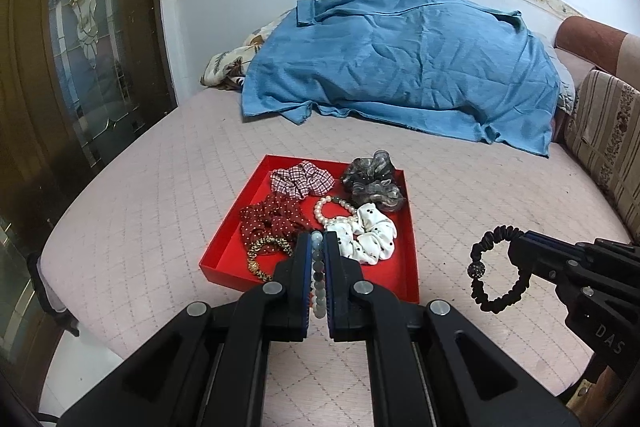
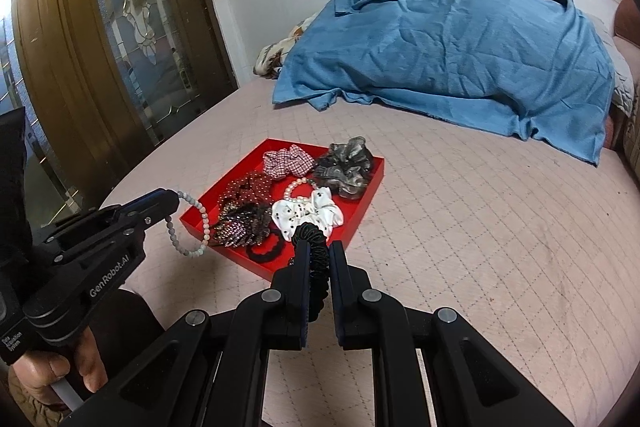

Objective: Organize jewelry
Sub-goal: 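Carry the pale bracelet in the left tool while the right carries the black bracelet to the tray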

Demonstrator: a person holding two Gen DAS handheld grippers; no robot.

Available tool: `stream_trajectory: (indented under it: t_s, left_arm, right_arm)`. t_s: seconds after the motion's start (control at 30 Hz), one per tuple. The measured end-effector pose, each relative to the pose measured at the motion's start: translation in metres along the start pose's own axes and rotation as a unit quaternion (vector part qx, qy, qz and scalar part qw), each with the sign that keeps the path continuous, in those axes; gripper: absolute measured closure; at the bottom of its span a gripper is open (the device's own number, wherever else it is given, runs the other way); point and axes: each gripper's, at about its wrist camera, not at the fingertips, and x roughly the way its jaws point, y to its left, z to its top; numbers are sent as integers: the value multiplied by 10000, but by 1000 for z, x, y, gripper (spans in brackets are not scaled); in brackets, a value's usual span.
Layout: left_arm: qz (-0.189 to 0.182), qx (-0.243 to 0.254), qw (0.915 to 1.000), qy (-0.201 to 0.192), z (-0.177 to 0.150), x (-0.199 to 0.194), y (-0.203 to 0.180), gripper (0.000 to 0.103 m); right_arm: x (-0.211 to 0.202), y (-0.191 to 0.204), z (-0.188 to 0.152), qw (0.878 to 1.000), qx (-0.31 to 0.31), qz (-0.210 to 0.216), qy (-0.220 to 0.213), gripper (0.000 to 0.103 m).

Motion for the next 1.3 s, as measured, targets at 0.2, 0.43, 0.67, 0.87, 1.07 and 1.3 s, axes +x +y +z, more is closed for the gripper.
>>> stream_trajectory:
  t_s: [0.2,0.43,0.67,0.87,1.07,1.3]
  left_arm:
    - [4,-75,10000,26,-2,2,8,97]
    - [17,-136,9999,43,-4,5,16,97]
    - [43,-153,9998,81,-3,9,20,97]
    - [56,-134,9998,110,-2,14,21,97]
    - [88,-66,9999,107,4,23,23,97]
    - [142,37,9999,4,22,37,23,97]
  right_arm:
    - [1,10,2,9999,-129,21,-3,92]
    - [7,17,4,9998,-176,9,52,92]
    - [12,18,6,9998,-189,21,92,92]
    - [17,20,8,9997,-211,40,107,92]
    - [24,17,9,9997,-193,33,170,92]
    - [33,11,16,9997,-158,57,189,92]
